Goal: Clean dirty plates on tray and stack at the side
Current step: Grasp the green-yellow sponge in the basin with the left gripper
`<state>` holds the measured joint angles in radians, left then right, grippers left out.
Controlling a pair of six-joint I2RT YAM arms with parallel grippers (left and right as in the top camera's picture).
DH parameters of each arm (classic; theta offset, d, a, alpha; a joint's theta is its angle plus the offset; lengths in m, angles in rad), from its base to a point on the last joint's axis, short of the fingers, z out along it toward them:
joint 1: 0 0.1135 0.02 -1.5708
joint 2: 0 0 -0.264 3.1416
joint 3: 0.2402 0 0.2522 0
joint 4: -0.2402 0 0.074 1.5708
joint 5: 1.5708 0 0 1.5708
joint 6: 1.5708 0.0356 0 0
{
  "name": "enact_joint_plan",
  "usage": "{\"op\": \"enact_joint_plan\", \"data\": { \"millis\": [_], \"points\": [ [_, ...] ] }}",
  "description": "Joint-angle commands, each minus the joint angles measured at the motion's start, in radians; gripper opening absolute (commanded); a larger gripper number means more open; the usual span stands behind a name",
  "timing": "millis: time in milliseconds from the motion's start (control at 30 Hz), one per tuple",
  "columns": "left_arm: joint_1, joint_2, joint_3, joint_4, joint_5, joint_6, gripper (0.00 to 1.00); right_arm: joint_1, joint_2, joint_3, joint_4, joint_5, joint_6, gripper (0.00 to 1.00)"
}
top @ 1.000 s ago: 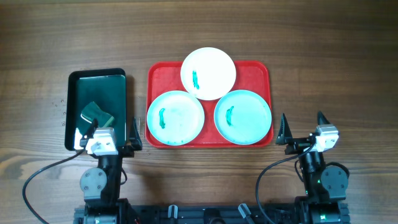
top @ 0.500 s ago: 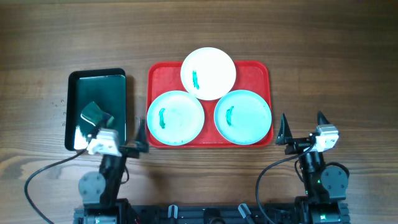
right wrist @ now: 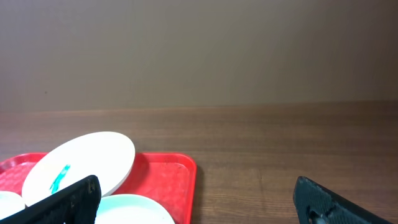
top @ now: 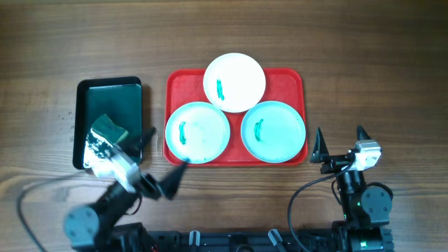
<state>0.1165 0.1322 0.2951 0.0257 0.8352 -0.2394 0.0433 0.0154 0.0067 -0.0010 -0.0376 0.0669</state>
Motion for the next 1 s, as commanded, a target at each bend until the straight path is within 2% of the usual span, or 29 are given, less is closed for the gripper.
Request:
{"op": "enact_joint_plan", "data": {
  "millis": [0, 67, 167, 200, 233, 267, 367, 533, 667, 800, 967],
  "points": [
    [0.038, 0.308, 0.372, -0.412, -0.302, 0.258, 1.00, 0.005, -0.002, -0.002, 0.003, -0.016, 0.013, 1.00],
    [0.038, 0.482, 0.519, -0.541, -0.301, 0.278, 1.00, 0.005, -0.002, -0.002, 0.003, -0.016, 0.013, 1.00],
    [0.038, 0.660, 0.615, -0.613, -0.317, 0.153, 1.00, 0.005, -0.002, -0.002, 0.003, -0.016, 0.013, 1.00],
    [0.039, 0.706, 0.623, -0.612, -0.406, 0.019, 1.00, 0.005, -0.002, -0.002, 0.003, -0.016, 0.013, 1.00],
    [0.039, 0.764, 0.635, -0.627, -0.610, -0.189, 1.00, 0.005, -0.002, -0.002, 0.003, -0.016, 0.013, 1.00],
    [0.039, 0.803, 0.644, -0.637, -0.687, -0.250, 1.00, 0.005, -0.002, -0.002, 0.003, -0.016, 0.013, 1.00],
    [0.040, 0.931, 0.708, -0.690, -0.789, -0.278, 1.00, 0.005, -0.002, -0.002, 0.003, -0.016, 0.013, 1.00],
    [0.040, 1.139, 0.713, -0.652, -0.914, -0.278, 1.00, 0.005, -0.002, -0.002, 0.003, -0.016, 0.013, 1.00],
    [0.061, 1.290, 0.713, -0.643, -1.009, -0.385, 1.00, 0.005, -0.002, -0.002, 0.003, -0.016, 0.013, 1.00],
    [0.115, 1.428, 0.713, -0.636, -1.028, -0.401, 1.00, 0.005, -0.002, -0.002, 0.003, -0.016, 0.013, 1.00],
    [0.163, 1.504, 0.711, -0.644, -1.015, -0.401, 1.00, 0.005, -0.002, -0.002, 0.003, -0.016, 0.013, 1.00]
  ]
}}
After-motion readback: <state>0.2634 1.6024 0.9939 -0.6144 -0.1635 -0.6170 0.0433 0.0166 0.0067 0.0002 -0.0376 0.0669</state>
